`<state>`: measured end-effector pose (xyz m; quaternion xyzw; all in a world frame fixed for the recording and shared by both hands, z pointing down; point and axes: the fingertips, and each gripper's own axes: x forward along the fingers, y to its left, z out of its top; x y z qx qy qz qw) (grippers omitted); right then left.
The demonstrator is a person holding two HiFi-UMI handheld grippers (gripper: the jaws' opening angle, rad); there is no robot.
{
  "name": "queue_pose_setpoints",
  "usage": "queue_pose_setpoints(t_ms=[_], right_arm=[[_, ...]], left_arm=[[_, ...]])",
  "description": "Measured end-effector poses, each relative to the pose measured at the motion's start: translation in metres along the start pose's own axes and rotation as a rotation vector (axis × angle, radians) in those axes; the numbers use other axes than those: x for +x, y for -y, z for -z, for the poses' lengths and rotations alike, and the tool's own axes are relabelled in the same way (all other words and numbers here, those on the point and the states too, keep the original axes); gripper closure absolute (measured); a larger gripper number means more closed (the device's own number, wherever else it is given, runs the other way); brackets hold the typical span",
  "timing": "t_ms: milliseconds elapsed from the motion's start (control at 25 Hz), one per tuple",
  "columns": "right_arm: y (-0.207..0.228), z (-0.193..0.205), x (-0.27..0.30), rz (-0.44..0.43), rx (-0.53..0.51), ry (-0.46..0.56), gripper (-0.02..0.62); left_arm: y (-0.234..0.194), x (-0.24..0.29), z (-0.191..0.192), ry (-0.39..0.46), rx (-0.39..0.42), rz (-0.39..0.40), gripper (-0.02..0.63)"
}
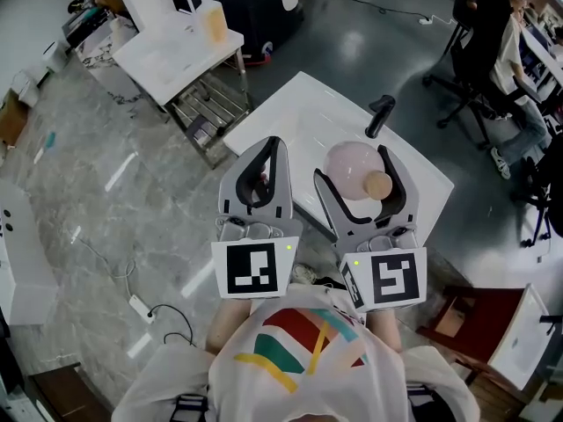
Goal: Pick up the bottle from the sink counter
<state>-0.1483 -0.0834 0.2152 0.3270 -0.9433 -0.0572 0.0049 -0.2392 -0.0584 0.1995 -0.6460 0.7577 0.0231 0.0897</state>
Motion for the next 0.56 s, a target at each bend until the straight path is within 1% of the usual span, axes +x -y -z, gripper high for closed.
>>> queue_pose_setpoints(t_ms=[560], right_arm=[[0.0032,-0.0026,0.0043,0.003,-0.006,0.008,0.212]], left_arm=[[-0.002,0.0071,-0.0002,0.008,-0.003,0.004,0.588]])
